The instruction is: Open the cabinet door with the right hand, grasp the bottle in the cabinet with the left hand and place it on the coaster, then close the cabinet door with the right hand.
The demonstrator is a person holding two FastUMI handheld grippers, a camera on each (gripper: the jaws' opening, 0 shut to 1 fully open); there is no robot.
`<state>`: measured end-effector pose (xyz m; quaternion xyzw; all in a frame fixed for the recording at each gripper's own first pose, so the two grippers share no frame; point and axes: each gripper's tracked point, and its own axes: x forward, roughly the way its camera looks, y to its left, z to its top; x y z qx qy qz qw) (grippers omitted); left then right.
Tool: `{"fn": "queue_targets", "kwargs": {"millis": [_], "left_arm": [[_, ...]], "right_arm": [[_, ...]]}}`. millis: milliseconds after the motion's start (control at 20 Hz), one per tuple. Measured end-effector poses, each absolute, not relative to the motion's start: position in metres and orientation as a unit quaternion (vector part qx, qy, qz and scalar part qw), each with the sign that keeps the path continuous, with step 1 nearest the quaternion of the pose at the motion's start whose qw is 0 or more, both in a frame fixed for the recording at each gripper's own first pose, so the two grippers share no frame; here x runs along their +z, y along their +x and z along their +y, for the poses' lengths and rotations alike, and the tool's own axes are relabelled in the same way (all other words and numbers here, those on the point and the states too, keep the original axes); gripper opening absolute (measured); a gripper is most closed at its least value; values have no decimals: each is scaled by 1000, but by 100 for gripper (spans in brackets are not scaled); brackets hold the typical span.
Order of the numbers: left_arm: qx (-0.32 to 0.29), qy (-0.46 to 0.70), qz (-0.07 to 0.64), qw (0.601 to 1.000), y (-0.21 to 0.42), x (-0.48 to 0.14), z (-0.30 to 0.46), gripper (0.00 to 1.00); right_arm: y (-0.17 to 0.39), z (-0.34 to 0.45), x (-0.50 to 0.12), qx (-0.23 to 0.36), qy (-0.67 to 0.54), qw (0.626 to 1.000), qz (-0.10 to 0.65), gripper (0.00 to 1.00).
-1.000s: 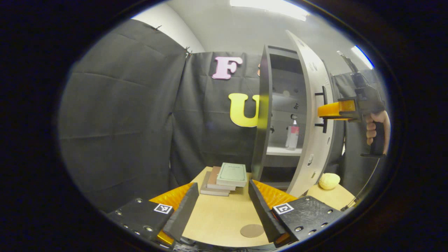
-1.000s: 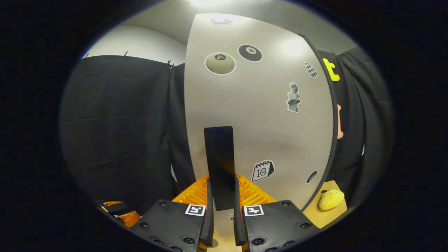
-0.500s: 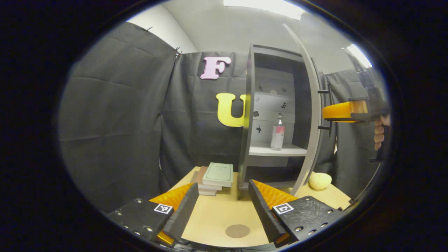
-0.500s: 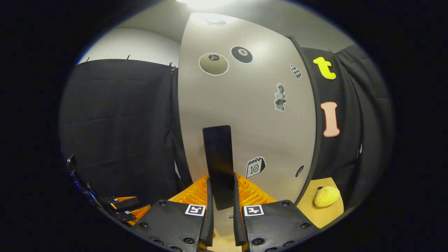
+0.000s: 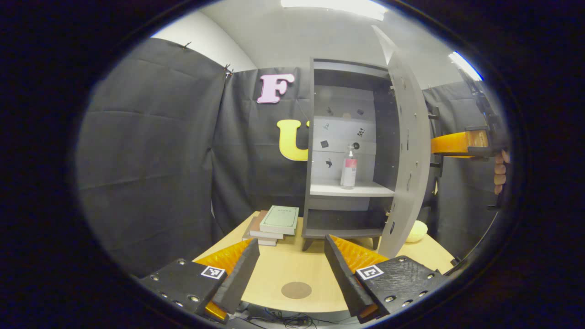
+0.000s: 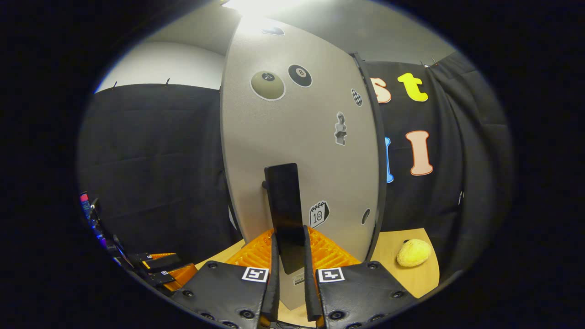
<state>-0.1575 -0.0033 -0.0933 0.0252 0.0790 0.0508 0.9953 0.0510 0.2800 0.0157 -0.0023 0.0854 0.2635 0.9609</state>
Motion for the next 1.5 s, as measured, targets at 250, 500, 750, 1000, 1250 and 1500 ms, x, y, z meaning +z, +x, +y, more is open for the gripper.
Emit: {"fn": "queue_targets", "kwargs": {"millis": [250,500,750,1000,1250,1500], "left_arm": [[58,23,84,995,-181,-103,-34,90],[48,26,88,995,-185,-112,-61,87],[21,21,92,995,-177,-122,-93,86],[-12,39,88,995,-163,-117,-105,86],[-45,18,93,994,-125,-117,-94,88],[-78,15,98,992,-82,-114,-61,86]], "right_arm": [[46,259,18,245,-3,966,77,18],[35,221,23,210,-1,975,70,12],[29,173,22,167,12,984,67,4],[38,175,21,157,10,986,57,0],[28,176,17,133,27,989,61,5],[2,167,18,84,17,994,61,3]]}}
